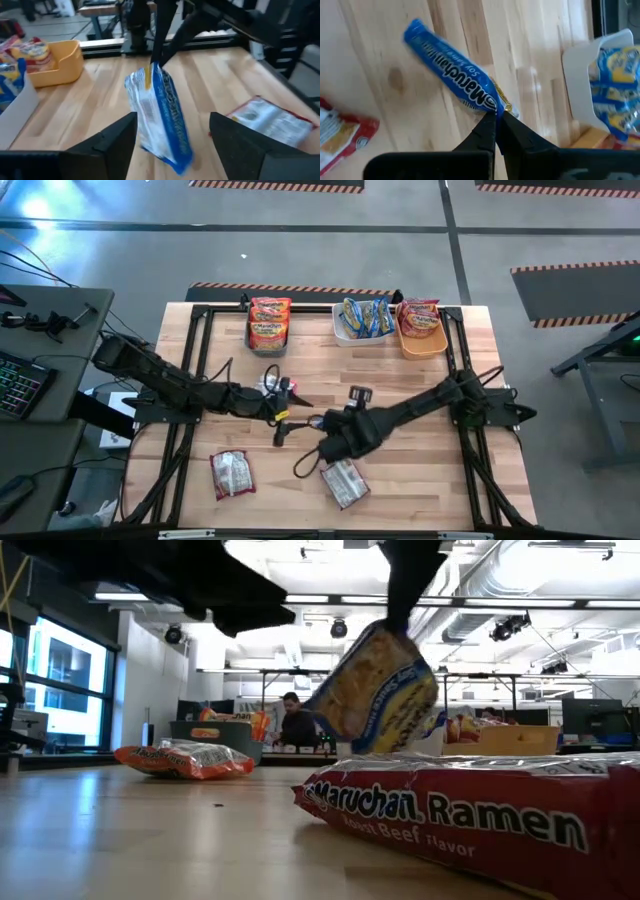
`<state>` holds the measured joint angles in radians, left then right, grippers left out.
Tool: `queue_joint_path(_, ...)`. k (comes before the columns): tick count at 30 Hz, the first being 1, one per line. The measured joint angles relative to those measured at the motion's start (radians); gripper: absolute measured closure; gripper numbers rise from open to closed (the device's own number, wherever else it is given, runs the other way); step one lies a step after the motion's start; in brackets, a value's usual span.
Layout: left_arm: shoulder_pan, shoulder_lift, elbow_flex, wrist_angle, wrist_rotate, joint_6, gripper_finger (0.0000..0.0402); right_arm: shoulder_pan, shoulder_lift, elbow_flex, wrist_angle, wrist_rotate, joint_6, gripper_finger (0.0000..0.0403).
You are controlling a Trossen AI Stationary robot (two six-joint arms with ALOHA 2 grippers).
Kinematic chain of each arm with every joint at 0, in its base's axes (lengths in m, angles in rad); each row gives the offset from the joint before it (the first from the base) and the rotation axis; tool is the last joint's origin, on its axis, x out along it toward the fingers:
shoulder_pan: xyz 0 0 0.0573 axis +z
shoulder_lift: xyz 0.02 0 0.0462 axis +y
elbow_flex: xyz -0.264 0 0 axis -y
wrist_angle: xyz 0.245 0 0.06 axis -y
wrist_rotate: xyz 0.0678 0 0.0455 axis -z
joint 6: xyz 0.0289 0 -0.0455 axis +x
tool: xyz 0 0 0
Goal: Sort Maruchan noodles
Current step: Put the blue noodle pack into the white bin
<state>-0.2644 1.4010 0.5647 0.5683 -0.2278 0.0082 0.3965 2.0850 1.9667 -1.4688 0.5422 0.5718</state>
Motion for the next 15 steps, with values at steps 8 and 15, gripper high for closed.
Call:
queue_joint_path(8, 0.002, 0.129, 0.092, -0.007, -0.095, 0.001, 0.0134, -0.077, 0.000, 0.000, 0.070, -0.022, -0.124, 0.0403)
queue_joint_path(15, 0.001, 0.227, 0.168, -0.077, -0.210, -0.084, 0.0132, -0.098, 0.000, 0.001, 0.151, -0.022, -0.179, 0.0403)
